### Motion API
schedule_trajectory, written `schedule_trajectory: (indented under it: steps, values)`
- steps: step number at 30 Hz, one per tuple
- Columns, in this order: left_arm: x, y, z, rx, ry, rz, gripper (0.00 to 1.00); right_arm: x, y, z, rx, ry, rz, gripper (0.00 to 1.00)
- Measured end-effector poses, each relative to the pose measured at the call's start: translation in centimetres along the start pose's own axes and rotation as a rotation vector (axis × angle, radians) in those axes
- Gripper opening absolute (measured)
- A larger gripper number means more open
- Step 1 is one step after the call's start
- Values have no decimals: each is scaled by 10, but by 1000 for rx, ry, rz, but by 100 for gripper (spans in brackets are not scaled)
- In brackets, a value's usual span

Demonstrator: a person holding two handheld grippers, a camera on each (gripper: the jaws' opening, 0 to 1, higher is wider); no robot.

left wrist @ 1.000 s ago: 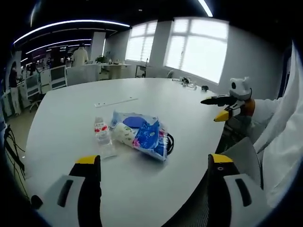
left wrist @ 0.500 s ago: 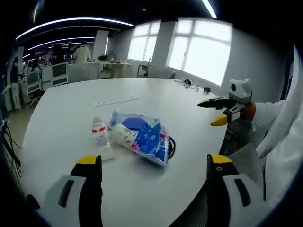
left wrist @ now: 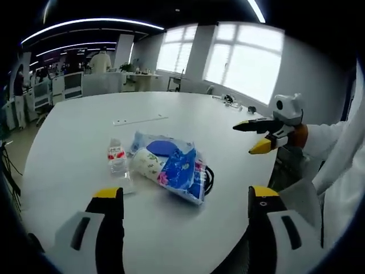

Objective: Arrange the tabletop items into an orderly group along one side of the table until the central work area is clear of visible clutter.

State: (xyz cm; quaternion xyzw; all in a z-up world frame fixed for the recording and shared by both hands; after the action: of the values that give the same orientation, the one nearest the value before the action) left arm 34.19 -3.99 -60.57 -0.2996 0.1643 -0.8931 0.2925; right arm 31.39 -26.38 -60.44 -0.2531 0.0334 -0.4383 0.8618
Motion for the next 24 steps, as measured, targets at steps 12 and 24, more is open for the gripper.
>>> schedule_trajectory:
  steps: [12,24]
  values:
    - [-3,14,-7,-14,-29,12,89,1,19,-8,-21,2,30,63]
    - [-7,27,-14,-27,-52,17,84,1,32,-11,-31,11,45,58]
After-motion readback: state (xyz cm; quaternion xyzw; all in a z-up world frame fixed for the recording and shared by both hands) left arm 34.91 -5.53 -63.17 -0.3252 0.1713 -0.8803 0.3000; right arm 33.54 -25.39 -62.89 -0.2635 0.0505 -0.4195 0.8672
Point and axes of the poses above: the point that each gripper's makers call its tool centre point, and the gripper's own axes: y roughly forward along the fingers, x roughly to its right, z roughly out of its top, the point moved 3 cm from there along -y, roughly backward along the fingers, and after that the axes turned 14 degrees about -y, right-handed, at the moved point
